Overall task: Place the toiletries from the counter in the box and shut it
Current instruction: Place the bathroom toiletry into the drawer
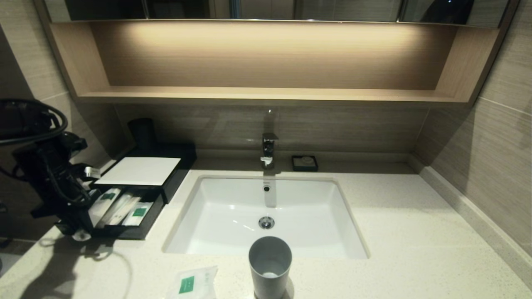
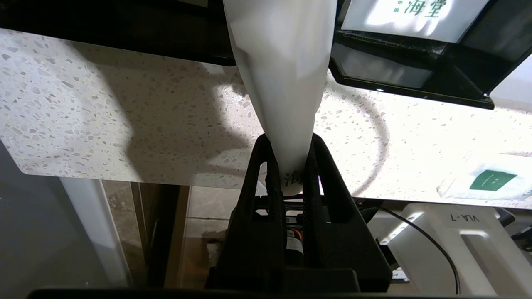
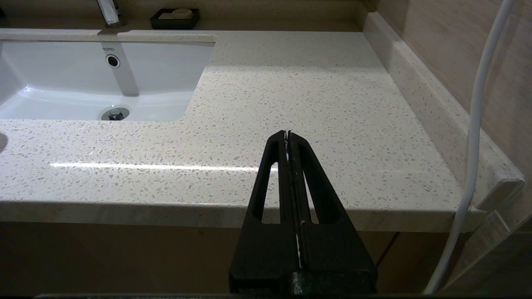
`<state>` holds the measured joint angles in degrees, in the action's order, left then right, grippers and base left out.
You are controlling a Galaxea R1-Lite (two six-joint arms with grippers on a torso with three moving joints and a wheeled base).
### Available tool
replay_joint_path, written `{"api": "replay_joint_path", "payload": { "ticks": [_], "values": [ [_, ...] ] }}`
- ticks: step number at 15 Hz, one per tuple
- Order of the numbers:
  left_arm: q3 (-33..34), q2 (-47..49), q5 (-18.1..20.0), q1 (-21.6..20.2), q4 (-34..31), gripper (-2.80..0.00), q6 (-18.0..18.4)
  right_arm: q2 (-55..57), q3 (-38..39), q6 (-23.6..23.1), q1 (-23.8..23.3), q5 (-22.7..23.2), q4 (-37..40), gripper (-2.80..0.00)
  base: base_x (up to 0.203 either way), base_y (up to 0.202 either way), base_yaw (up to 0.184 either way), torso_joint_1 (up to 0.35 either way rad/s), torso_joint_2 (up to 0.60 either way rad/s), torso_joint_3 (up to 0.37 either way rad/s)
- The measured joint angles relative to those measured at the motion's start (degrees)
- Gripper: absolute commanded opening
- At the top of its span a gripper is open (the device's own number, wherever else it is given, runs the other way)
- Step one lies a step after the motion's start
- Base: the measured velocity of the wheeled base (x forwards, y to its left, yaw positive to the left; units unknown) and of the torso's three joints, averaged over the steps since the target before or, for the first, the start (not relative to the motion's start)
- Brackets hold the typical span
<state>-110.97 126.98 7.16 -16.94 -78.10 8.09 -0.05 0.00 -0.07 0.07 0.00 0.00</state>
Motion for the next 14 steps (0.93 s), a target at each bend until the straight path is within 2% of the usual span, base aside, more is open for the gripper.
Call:
{"api": "replay_joint_path", "payload": {
  "ticks": [14],
  "values": [
    [-0.02, -0.43, 0.12, -0.09, 1.73, -2.8, -0.68, 0.0, 0.0, -0.02, 0.0, 0.0, 0.0, -2.8, 0.0, 0.0, 0.0, 0.0, 0.0, 0.0]
  ]
}}
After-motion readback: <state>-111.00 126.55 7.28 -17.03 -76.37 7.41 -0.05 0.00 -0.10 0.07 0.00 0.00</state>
